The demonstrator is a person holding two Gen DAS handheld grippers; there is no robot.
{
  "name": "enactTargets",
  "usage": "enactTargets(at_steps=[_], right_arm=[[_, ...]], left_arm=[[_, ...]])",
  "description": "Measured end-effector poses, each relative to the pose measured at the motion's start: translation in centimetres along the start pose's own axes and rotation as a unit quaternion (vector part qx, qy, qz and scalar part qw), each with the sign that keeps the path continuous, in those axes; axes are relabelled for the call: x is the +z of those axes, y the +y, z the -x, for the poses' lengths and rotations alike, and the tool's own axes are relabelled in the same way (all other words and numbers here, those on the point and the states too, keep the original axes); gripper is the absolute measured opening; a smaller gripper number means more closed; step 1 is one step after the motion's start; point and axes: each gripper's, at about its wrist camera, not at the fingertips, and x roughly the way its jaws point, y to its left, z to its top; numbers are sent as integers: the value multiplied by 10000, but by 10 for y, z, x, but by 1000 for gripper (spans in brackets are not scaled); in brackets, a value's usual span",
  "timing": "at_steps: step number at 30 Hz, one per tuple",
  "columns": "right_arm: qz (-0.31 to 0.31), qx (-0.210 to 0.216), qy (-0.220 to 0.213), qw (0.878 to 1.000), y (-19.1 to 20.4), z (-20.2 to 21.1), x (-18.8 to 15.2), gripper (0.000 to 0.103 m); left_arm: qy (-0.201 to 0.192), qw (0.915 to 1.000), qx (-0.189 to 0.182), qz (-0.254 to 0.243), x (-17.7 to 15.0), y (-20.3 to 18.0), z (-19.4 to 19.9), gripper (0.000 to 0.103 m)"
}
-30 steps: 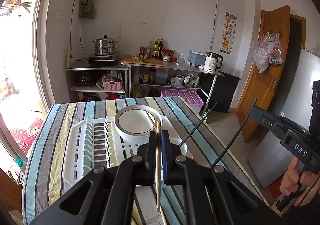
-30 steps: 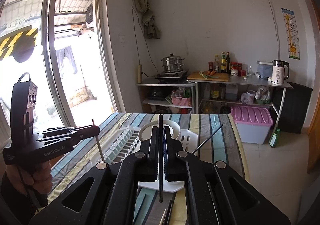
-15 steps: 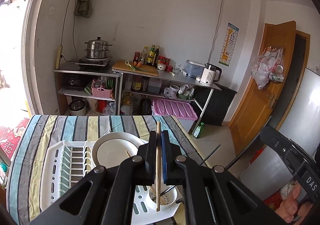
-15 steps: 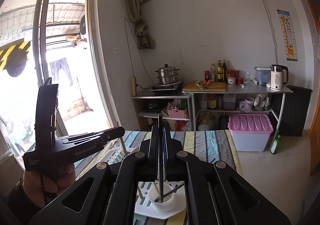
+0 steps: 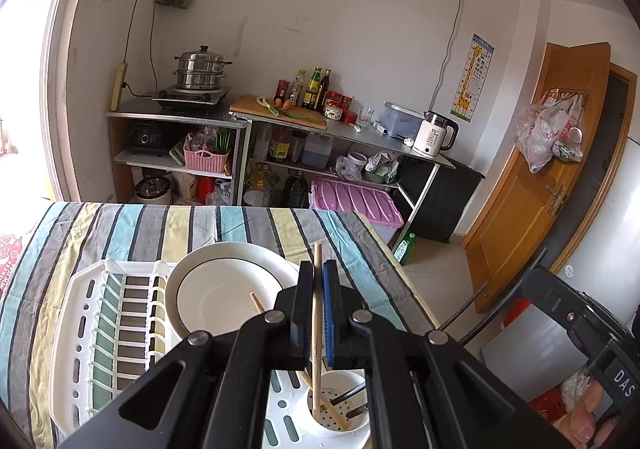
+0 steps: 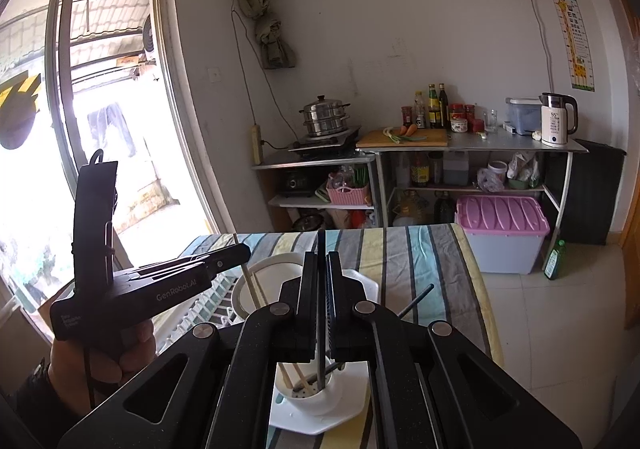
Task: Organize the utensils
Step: 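Drop both chopsticks into the white cup and open both tools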
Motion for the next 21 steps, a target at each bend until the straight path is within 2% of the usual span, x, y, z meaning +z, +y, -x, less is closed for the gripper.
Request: enactTargets(at_steps=[13,21], right_arm=[[-153,-229,212,9994,-25,-11,-9,4],[-242,-371,326,9985,-37,-7,-14,5]], left_arm=[[335,9991,261,25,-21,12,-24,6],[360,9985,408,-30,-26,15,-21,8]])
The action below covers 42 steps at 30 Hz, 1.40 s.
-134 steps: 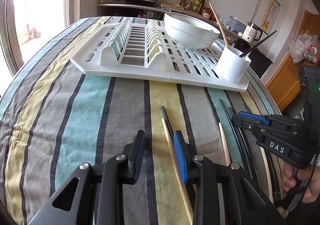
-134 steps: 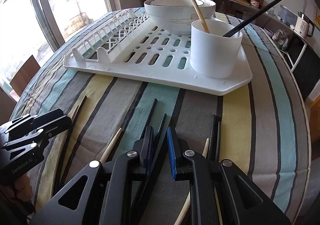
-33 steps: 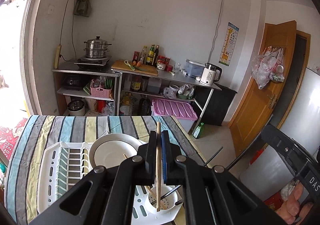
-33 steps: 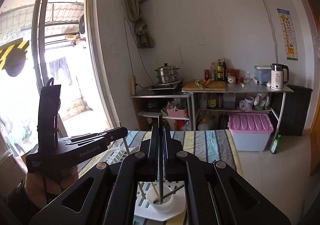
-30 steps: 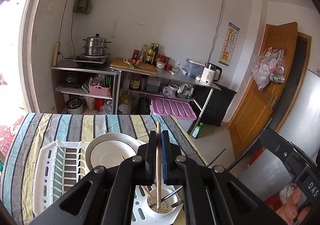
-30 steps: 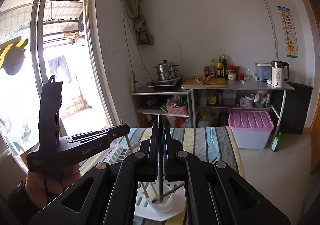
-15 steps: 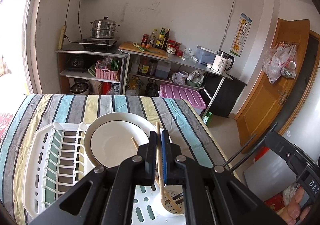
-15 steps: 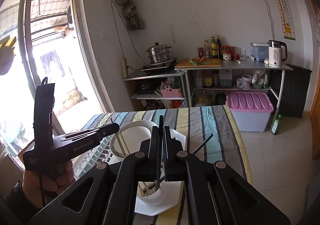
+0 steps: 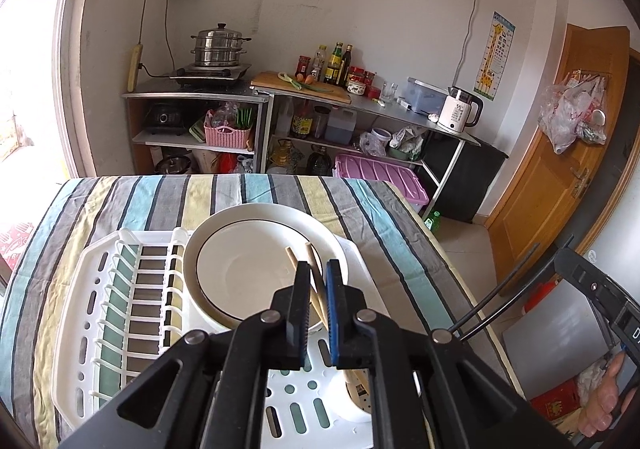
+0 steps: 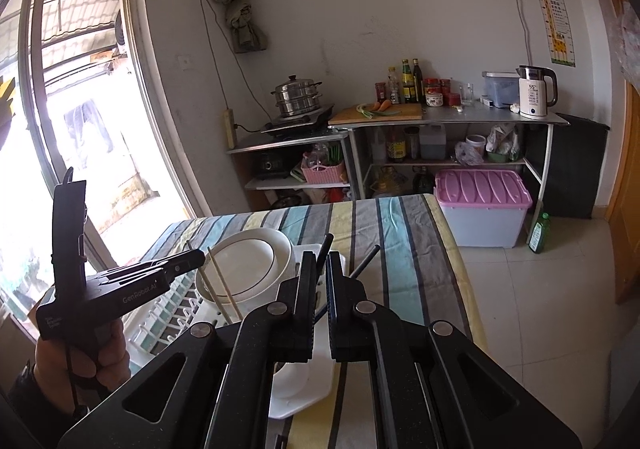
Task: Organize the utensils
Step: 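Drop both chopsticks into the white cup and open both tools, then move both open tools back toward the remaining chopsticks on the table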
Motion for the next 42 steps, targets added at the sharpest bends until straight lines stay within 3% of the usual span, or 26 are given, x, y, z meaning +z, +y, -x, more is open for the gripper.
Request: enactTargets(at_steps=[2,6,15,27,34,42], right_arm=[[17,-19,-2,10000,0,3,-1,12],[6,-18,-11,10000,-2,10,-3,14],[110,-14,-103,9999,5,44,-24,14],[475,343,237,9980,37,90,-105,14],[425,429,475,9970,41,102,-144,14],[418,547,830,9942,51,93,-174,14]], left_arm=[[-5,10000,34,-52,-1,0,2,9],[-31,9999,79,-73,-5,2,10,21],[-246,9991,237,-240,-27,5,53,21],[-269,9989,262,-267,-119,23,130,21],[-59,9988,416,-264,-174,29,148,21],[118,9989,439,-93,-206,38,151,21]])
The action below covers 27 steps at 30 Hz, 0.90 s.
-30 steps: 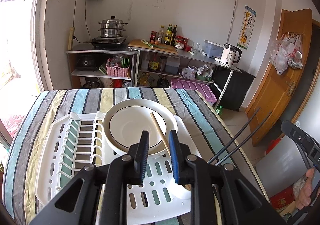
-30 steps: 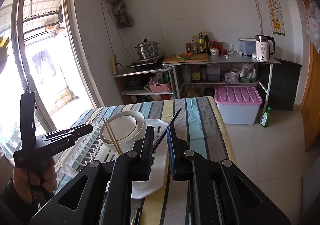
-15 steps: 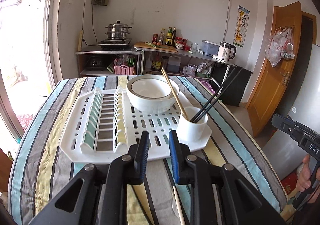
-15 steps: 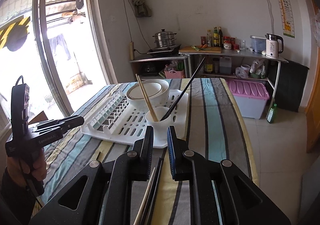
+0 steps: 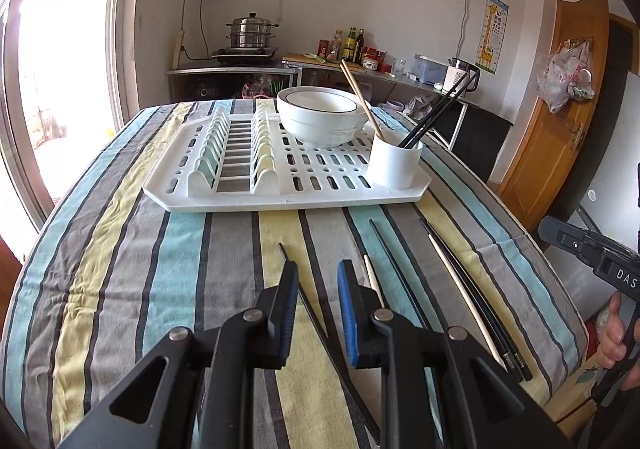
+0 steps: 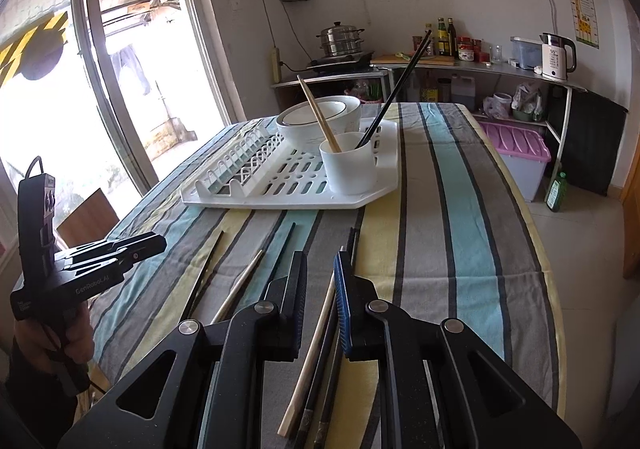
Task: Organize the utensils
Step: 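Move both open tools back toward the remaining chopsticks on the table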
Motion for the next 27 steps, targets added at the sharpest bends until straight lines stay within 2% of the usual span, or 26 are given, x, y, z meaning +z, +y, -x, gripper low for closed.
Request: enactTargets(at_steps=[6,15,21,27], right_arm=[[160,109,406,9990,11,-30,-12,14],[117,30,954,9954,7,-74,-18,14],[-71,-57,865,9962,-5,-76,-13,14],[34,-445,948,9945,-15,-89,-8,14]], left_arm=[[215,9997,98,97,-7,5,-15,21],[347,9992,57,196,-11,14,-29,21],[409,9988,61,275,-12,20,-36,21],[484,9983,100,298,-12,23,-43,21]])
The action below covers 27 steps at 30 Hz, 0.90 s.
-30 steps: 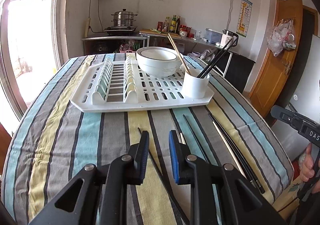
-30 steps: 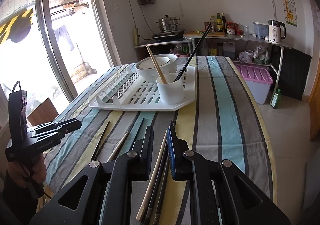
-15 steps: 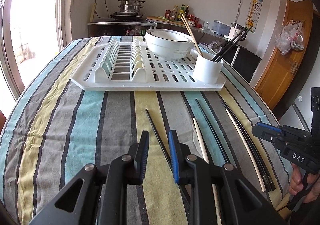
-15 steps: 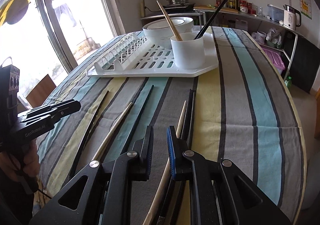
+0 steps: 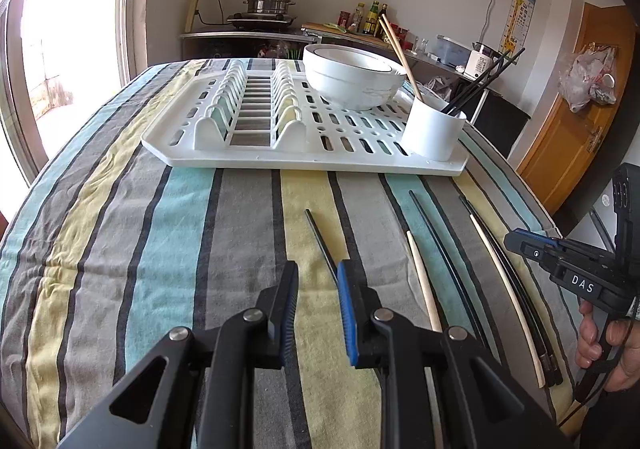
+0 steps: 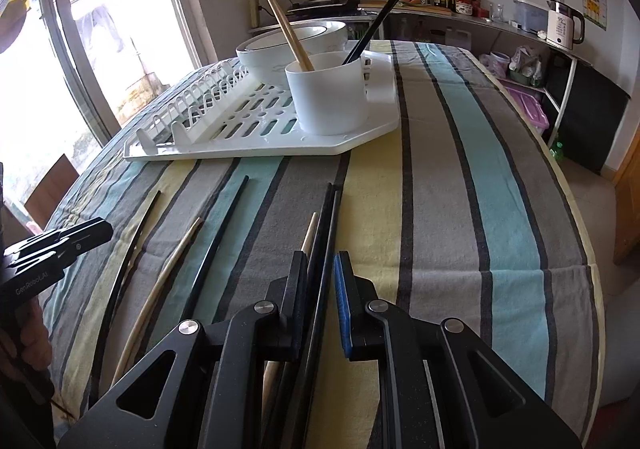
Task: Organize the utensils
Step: 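Move both open tools back toward the remaining chopsticks on the table, then close the left tool on a black chopstick while the right tool closes on another black chopstick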
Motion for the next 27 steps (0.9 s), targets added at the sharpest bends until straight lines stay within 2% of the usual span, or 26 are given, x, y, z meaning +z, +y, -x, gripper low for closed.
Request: enactTargets(at_steps=[10,15,23,27], right_arm=[[375,-427,234,9981,2,-19,8,14],[316,-506,287,9978,-5,-22,15,14],[433,-615,504,9959,-3,-36,34,14],[453,-575,539,9959,-3,-39,38,12]], left_arm=[[206,9998,32,24,6,-3,-15,21],[402,9992,86,31,10,-5,-26,21],[630,9972,399,-8,23,-11,-43,21],[624,9960,596,-235,28,-18,-50,21]])
